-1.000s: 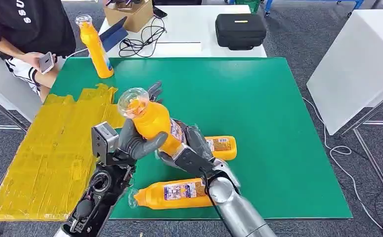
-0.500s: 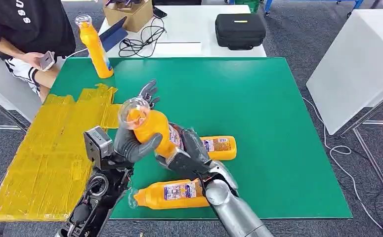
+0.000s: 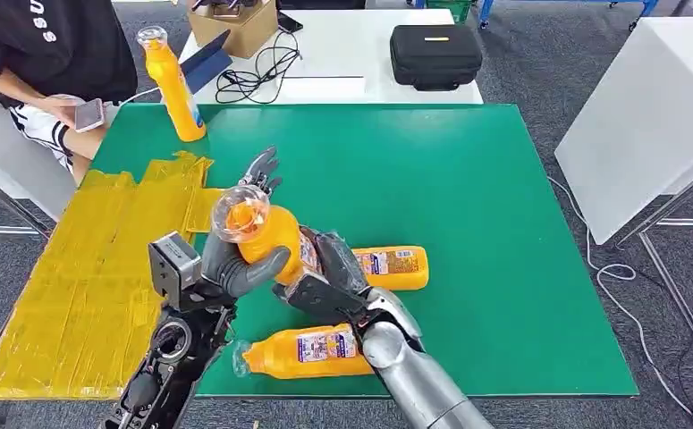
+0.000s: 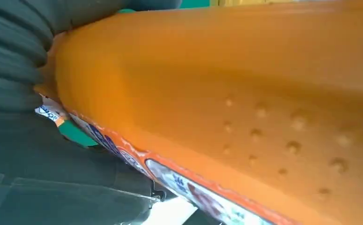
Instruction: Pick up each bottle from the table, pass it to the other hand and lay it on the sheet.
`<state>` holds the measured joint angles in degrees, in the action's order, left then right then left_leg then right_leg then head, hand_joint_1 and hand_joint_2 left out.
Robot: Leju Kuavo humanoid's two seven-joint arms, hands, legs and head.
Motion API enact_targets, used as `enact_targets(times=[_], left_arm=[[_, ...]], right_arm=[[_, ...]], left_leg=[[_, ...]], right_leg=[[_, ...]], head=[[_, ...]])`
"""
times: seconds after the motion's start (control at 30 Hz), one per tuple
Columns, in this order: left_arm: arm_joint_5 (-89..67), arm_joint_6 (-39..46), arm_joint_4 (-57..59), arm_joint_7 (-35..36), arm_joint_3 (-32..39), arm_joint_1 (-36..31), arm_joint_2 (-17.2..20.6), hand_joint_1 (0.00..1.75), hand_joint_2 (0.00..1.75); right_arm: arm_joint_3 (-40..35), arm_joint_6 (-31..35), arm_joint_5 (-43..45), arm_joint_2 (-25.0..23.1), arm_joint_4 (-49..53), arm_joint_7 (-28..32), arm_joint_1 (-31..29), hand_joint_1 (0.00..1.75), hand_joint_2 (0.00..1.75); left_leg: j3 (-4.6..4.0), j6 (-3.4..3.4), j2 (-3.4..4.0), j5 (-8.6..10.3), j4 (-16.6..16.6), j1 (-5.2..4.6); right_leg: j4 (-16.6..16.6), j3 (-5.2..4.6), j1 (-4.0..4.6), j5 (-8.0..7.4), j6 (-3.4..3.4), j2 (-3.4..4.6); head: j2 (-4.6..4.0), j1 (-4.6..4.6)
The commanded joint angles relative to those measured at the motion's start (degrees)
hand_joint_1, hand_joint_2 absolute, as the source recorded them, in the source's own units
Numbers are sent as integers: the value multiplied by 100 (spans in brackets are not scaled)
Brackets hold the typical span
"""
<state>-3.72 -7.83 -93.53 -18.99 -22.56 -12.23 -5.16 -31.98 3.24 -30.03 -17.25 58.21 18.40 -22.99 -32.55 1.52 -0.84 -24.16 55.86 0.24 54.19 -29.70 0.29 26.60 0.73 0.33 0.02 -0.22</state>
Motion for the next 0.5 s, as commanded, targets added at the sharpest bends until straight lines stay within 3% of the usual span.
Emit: enact_targets(times=[0.03,0.5], left_arm=[[-159,-34,442,38,-159,-306,-67,0,175],[-181,-1,604,100,-13,-353,-93,0,175]], right_arm=[[-288,92,-131,113,-256,-9,-419,175,175],[-184,128,-107,139,-87,-31,-500,175,175]], left_leg=[[18,-5,2,-10,3,4],[12,-3,-1,-5,0,2]], right_leg=[[-3,22,4,8,7,-8],[-3,15,2,4,6,-9]], head=[[0,0],[0,0]])
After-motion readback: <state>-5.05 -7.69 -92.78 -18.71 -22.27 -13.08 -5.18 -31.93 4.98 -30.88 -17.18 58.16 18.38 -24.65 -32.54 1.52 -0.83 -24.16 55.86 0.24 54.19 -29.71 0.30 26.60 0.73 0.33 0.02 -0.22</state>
